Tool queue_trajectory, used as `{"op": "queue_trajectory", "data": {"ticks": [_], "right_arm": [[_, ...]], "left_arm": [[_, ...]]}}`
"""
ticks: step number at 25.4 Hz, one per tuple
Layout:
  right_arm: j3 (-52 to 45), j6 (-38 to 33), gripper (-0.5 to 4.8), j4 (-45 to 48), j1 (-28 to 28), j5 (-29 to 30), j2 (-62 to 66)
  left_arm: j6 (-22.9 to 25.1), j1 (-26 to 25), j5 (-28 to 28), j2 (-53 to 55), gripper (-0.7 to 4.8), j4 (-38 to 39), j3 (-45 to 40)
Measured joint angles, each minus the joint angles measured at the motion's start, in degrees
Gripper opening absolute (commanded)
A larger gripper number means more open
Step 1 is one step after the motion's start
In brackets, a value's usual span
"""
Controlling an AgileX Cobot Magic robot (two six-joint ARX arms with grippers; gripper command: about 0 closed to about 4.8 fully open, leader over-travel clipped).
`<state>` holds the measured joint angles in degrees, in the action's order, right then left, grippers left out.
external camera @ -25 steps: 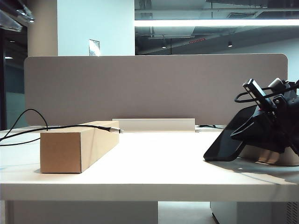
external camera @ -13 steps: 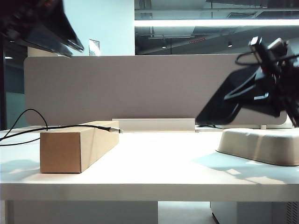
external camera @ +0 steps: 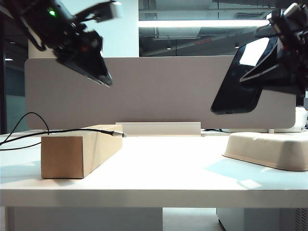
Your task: Pick up the charging cable and the phone, plug the charging cable into the charging port on the phone, and finally place them back on the table.
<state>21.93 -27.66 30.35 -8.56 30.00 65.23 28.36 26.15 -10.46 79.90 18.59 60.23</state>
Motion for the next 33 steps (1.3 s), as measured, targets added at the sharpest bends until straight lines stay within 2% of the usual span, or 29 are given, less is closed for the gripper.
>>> {"op": "queue_trajectory", "data": {"ticks": [4,9,12,16,30,33], "right_arm": [[0.02,0.68,-0.07,-1.62,0.11,-0.50,-3.41],[0.02,0.76,-0.07,-3.58,0.15,-0.63,-8.52],[0.02,1.66,-0.07,-6.95,0.13,-0.61,-12.20],[0.00,2.05,-0.07,-10.16,0.13,-0.63,-15.30],[0.00,2.19,-0.07,-13.94,0.15,-0.61,-18.88],[0.00,2.21,-0.07,-13.97,0.15,-0.61,-18.88]], "left_arm": [[8.90,3.19,1.38,1.97,1.83,-0.42,0.04],[12.35,3.82,1.70,4.59,1.89,-0.68,0.07],[17.49,3.63,1.99,6.43,2.44,0.68,0.04],[20.96,3.82,2.64,7.56,2.47,1.92,0.07],[22.43,4.35,6.29,11.43,2.36,0.79,0.09],[22.47,5.70,8.20,12.26,1.85,-1.70,0.09]]}}
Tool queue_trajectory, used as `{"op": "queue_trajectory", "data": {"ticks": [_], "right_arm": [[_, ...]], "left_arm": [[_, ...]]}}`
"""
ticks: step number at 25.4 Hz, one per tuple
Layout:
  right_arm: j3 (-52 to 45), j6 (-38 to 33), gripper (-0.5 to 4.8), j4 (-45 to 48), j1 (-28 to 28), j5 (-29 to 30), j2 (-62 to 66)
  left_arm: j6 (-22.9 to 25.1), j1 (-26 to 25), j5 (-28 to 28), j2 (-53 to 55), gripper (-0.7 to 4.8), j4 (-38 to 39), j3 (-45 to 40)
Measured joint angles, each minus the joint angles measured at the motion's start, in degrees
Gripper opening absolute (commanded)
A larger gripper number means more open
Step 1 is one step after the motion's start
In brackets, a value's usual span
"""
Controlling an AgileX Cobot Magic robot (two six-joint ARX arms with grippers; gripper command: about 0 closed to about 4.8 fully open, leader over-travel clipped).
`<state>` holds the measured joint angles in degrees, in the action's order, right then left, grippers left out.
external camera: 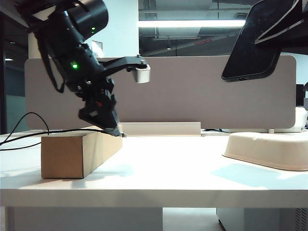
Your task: Pick up the charging cable and the phone, plug the charging cable into the charging port on the phone, and finally place them back on the table.
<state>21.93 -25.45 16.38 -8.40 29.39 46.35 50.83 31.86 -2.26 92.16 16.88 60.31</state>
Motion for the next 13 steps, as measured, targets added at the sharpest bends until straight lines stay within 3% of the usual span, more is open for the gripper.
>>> {"op": "queue_trajectory", "data": {"ticks": [5,13], "right_arm": [[0.00,0.00,-0.07,-0.02,0.00,0.00,0.00],[0.00,0.00,-0.07,-0.02,-0.02,-0.02,0.00]], "left_arm": [[1.01,1.07,3.91,2.43,1.79,-0.52,0.07],[1.05,1.01,4.57,2.43,1.78,-0.66,0.07]]}}
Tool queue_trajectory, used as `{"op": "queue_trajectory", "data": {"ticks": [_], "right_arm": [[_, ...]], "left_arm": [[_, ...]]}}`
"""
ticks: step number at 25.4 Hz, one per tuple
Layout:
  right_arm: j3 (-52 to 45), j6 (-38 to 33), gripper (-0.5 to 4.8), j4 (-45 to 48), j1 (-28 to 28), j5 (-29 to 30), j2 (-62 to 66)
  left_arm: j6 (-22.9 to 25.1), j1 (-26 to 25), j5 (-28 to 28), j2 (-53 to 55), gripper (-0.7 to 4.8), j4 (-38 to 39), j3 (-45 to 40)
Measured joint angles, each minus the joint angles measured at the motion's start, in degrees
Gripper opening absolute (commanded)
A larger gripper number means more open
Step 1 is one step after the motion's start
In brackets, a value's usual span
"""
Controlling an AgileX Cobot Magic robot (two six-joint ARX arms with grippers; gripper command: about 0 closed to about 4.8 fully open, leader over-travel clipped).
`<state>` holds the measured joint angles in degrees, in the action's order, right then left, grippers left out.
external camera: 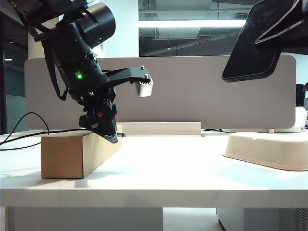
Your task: Pick up the charging cable and the phone, plug the charging cable into the charging port on the phone, and finally place them back on the table.
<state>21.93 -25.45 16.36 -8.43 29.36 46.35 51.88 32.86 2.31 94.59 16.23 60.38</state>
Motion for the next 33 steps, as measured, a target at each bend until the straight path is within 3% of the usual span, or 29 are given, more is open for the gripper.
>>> {"op": "queue_trajectory", "data": {"ticks": [5,19,23,27,33], "right_arm": [[0.00,0.00,-0.07,0.00,-0.02,0.02,0.00],[0.00,0.00,-0.07,-0.02,-0.04,0.02,0.00],[0.00,-0.02,-0.07,0.00,-0.04,0.02,0.00],[0.00,-0.02,-0.07,0.00,-0.04,0.02,0.00],[0.00,-0.02,-0.07,0.00,-0.02,0.02,0.00]], "left_arm": [[0.04,0.02,-0.02,0.00,1.17,-0.11,0.00],[0.15,0.98,-1.11,2.86,1.19,-0.52,0.04],[0.15,1.07,1.68,2.84,1.27,-0.24,0.42],[0.15,1.09,4.96,2.84,1.98,2.12,2.36],[0.17,1.68,5.42,2.78,1.97,8.94,5.79]]}}
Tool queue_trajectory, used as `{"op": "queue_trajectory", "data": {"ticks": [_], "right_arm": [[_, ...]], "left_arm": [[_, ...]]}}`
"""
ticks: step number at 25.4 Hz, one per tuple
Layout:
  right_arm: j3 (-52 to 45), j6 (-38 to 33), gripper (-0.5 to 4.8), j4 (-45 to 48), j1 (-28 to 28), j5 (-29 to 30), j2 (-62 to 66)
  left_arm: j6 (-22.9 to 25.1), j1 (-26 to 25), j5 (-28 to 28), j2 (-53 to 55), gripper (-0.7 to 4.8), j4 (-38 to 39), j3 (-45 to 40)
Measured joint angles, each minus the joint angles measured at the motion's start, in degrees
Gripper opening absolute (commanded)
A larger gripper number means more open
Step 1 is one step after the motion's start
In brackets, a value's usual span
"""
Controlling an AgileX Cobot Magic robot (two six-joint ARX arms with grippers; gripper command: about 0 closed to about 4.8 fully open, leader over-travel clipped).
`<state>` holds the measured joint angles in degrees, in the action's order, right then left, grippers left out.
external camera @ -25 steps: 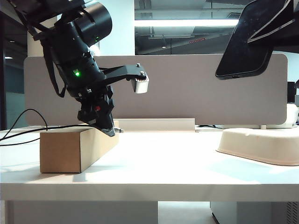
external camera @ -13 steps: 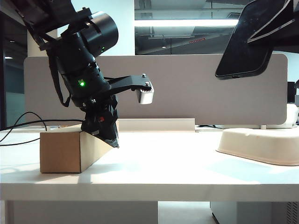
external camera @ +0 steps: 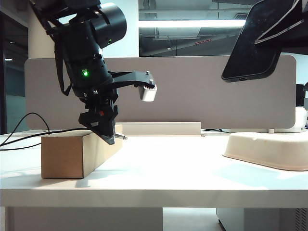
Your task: Pick up the charging cable and the phone, plug the charging cable into the charging port on the phone, and finally place them back on the table.
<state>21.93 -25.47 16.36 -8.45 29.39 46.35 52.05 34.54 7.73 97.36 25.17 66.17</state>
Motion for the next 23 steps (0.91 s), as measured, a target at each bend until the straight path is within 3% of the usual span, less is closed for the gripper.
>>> {"op": "queue_trajectory", "data": {"ticks": [7,10,23], "right_arm": [[0.00,0.00,-0.07,0.00,0.02,-0.02,0.00],[0.00,0.02,-0.07,0.00,0.02,-0.02,0.00],[0.00,0.02,-0.07,0.00,0.02,-0.02,0.00]], "left_arm": [[0.28,-0.02,-2.60,0.07,1.81,-0.42,0.50],[0.44,-0.04,-2.60,0.15,1.47,-1.92,0.50],[0.46,-0.04,-2.58,0.66,1.46,-1.84,0.50]]}}
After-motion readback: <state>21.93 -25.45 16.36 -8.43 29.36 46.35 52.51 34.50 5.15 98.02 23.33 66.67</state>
